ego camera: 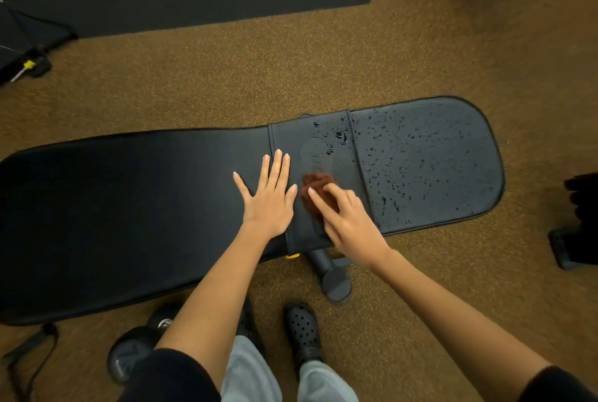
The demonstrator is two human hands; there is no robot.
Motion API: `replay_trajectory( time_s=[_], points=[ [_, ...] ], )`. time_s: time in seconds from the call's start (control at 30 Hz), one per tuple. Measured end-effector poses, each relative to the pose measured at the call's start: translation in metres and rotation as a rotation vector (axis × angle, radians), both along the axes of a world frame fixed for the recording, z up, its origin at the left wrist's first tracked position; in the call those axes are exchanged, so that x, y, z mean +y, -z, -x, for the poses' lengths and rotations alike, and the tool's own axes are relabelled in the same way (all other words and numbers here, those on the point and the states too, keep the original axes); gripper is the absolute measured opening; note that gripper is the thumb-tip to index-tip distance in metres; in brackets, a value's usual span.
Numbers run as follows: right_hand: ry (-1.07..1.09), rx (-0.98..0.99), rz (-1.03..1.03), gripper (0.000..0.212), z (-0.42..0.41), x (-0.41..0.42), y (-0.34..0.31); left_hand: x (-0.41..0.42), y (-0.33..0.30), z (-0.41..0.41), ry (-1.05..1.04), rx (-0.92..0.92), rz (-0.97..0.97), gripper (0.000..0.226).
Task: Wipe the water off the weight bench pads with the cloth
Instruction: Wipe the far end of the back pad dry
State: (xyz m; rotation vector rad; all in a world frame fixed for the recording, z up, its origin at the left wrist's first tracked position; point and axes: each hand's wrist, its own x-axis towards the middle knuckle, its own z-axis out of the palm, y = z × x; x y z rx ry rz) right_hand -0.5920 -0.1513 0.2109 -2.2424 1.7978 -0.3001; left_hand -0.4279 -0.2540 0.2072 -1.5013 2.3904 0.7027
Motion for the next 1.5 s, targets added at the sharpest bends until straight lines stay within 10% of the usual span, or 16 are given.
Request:
replay_trajectory(
  time_s=[0.4, 0.7, 1.13, 1.37, 1.5],
  points=[
    [0.265, 0.02, 0.09, 0.053, 0.025, -0.029, 0.001, -0.002, 0.0, 0.002, 0.022, -0.084, 0.017, 0.058],
    [-0.009, 0.055, 0.072, 0.051, 0.025, -0.021, 0.0, -0.002, -0.004, 0.004, 0.03, -0.113, 0.017, 0.058],
    [0.329, -0.061, 0.114, 0.052, 0.03, -0.055, 0.009, -0.001, -0.006, 0.005, 0.027, -0.137, 0.014, 0.058],
    [-0.049, 0.016, 0.053, 0.05, 0.051, -0.024, 0.003, -0.005, -0.012, 0.007, 0.032, -0.155, -0.033, 0.058],
    [0.166, 0.022, 0.083, 0.053, 0.072, -0.037, 0.001, -0.008, -0.013, 0.005, 0.034, -0.152, -0.05, 0.058]
  ],
)
